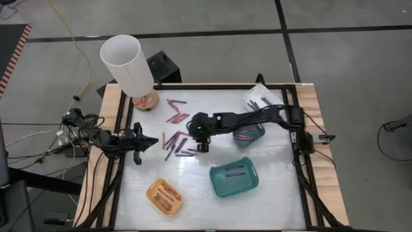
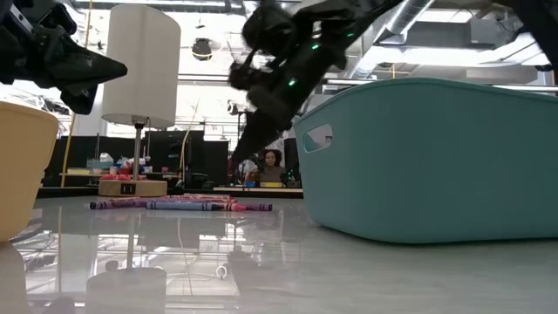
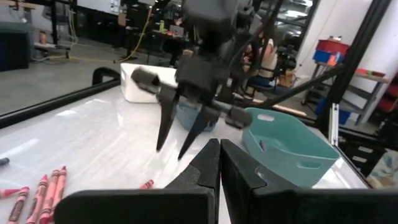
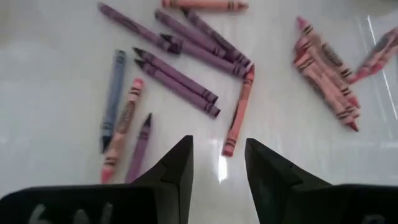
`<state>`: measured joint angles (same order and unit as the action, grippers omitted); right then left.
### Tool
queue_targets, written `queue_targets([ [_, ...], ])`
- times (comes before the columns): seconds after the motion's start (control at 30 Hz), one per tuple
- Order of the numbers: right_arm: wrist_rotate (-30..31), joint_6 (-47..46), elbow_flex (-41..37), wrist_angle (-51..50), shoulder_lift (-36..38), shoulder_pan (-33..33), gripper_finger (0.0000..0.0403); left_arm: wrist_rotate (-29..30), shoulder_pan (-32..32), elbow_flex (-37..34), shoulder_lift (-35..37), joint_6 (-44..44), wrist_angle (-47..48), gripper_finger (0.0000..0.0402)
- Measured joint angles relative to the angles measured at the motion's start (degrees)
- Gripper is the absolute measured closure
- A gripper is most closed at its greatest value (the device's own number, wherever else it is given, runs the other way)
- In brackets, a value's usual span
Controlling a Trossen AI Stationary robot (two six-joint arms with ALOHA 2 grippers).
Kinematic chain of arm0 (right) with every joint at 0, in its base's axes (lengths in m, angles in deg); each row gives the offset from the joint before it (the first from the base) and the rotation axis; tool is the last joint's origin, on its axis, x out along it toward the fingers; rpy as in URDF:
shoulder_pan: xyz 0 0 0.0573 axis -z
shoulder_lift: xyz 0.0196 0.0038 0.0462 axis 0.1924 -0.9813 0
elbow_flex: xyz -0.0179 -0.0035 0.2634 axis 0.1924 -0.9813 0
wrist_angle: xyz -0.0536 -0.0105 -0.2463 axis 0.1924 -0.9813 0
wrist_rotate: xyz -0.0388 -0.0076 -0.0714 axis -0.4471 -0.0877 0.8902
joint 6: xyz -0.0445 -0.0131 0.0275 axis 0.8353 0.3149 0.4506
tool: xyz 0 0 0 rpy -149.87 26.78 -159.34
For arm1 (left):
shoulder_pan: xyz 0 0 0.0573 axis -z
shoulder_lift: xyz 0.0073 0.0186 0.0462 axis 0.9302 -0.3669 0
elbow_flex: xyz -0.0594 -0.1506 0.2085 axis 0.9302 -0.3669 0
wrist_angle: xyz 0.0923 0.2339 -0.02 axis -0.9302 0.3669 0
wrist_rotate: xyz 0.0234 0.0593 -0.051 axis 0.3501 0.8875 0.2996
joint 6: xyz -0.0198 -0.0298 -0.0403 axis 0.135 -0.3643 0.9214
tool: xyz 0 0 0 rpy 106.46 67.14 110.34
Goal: Sort crayons
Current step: Put the purple crayon into the blue bin
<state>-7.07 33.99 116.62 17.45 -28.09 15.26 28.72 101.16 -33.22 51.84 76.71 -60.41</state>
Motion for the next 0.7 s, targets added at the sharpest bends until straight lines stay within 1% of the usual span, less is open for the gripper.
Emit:
queue_targets([
  [0.1, -0.03, 0.68, 4.47, -3.17, -4.1, -0.63, 0.0264, 0.45, 0.0, 0.0, 0.0, 0.18, 0.02, 0.0401],
  [0.2, -0.35, 0.65, 6.13, -3.37, -6.44, -1.84, 0.0265, 0.43, 0.0, 0.0, 0.0, 1.49, 0.45, 0.0401],
  [0.33, -0.46, -0.38, 6.13, -3.95, -7.28, -3.52, 0.0265, 0.43, 0.0, -0.02, 0.0, 3.38, 1.3, 0.0401],
  [0.6, -0.08, -3.7, 6.13, -5.87, -7.09, -5.04, 0.0265, 0.57, 0.0, -0.02, 0.0, 3.17, 1.64, 0.0401],
  [0.7, 0.15, -4.86, 3.77, -5.21, -7.04, -5.2, 0.0265, 0.62, -0.02, -0.02, 0.0, 3.16, 1.64, 0.0401],
])
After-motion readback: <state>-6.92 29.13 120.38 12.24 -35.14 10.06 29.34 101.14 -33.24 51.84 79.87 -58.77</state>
